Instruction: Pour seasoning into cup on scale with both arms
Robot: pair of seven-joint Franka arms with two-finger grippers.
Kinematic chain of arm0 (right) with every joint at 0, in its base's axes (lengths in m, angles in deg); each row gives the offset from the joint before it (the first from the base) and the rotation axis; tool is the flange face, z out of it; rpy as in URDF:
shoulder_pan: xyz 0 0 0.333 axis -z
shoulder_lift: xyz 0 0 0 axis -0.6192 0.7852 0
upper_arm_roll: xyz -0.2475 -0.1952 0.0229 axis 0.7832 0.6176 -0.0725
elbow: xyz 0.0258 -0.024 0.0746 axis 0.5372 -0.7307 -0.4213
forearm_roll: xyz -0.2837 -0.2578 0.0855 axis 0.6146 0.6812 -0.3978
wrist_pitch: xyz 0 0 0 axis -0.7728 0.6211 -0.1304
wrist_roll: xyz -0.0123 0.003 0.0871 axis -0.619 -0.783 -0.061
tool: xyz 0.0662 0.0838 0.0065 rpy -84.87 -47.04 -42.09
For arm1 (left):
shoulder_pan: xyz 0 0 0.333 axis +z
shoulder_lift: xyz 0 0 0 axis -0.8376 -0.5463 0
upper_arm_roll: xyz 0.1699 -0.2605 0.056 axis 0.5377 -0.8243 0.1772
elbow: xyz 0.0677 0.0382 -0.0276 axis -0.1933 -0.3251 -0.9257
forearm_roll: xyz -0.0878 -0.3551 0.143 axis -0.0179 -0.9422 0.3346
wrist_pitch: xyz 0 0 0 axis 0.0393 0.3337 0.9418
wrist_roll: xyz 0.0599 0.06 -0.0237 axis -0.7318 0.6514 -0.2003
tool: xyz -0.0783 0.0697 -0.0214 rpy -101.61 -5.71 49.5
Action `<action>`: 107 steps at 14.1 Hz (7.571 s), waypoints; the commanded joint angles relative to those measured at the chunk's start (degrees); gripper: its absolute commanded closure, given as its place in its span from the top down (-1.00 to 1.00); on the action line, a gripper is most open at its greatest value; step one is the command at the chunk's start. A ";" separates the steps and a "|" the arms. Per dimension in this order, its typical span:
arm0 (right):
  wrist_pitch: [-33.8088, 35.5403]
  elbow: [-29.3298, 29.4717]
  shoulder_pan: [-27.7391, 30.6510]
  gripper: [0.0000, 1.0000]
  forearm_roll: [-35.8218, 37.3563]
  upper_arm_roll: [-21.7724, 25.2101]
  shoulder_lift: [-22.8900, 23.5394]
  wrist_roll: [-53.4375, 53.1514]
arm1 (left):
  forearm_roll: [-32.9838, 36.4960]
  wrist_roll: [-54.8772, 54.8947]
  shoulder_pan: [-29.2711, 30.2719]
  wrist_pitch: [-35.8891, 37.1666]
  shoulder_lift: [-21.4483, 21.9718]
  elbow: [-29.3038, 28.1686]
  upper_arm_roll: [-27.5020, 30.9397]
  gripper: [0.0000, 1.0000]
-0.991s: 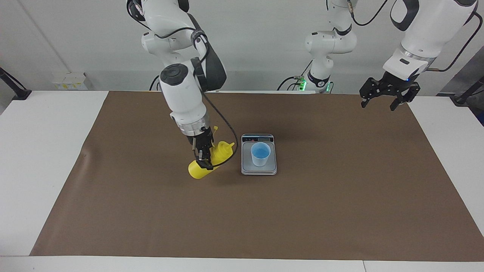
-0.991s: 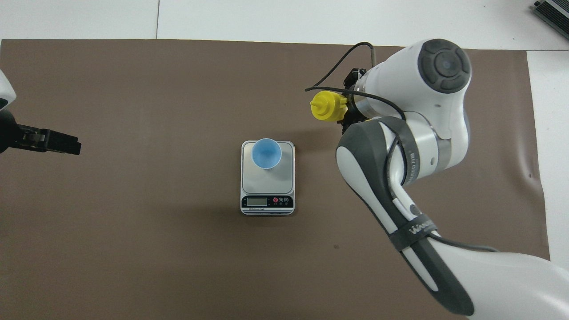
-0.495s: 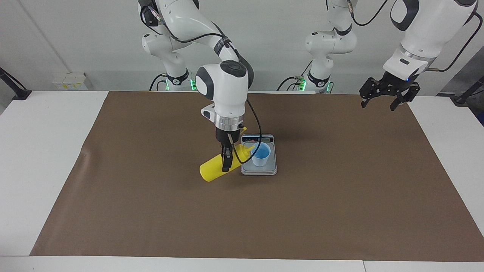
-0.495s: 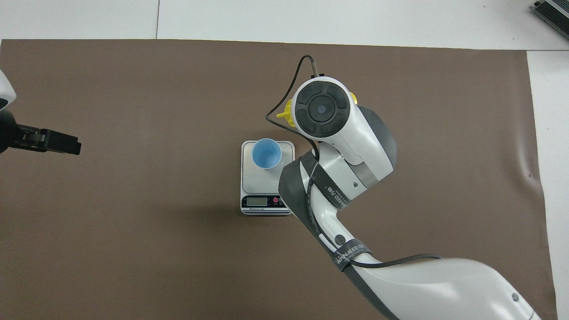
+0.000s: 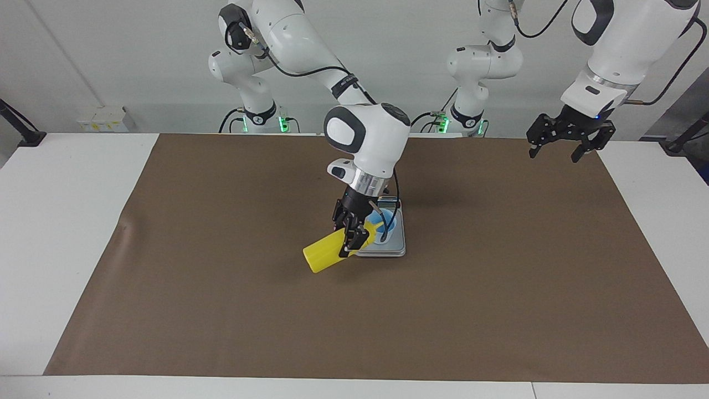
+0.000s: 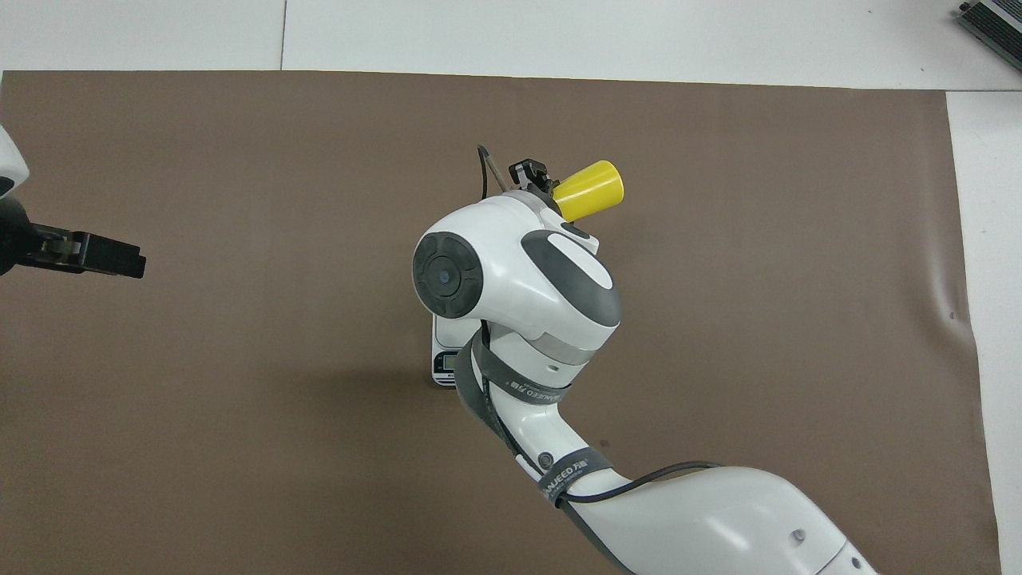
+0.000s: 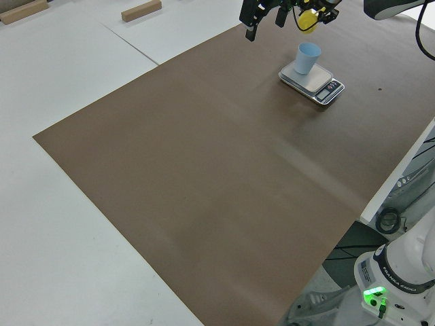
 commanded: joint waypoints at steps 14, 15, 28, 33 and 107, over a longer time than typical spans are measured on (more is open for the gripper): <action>5.05 -5.20 -4.13 -1.00 23.56 -0.27 -2.67 0.05 | -0.67 0.10 0.62 -1.31 1.39 -1.88 -0.26 1.00; 4.97 -5.20 -4.05 -1.00 24.88 -0.27 -2.67 0.23 | -0.67 0.10 0.62 -1.22 1.39 -1.88 -0.26 1.00; 3.38 -3.89 -3.61 -1.00 21.06 -0.45 -2.66 -0.82 | -0.67 0.10 0.62 -1.31 1.39 -1.88 -0.26 1.00; -0.39 -3.00 1.83 -1.00 1.82 -0.45 -9.07 -1.09 | -0.67 0.10 0.62 -1.31 1.39 -1.88 -0.26 1.00; 31.75 2.25 35.51 1.00 -38.04 -0.54 -24.83 107.55 | -0.67 0.10 0.62 -1.22 1.39 -1.88 -0.26 1.00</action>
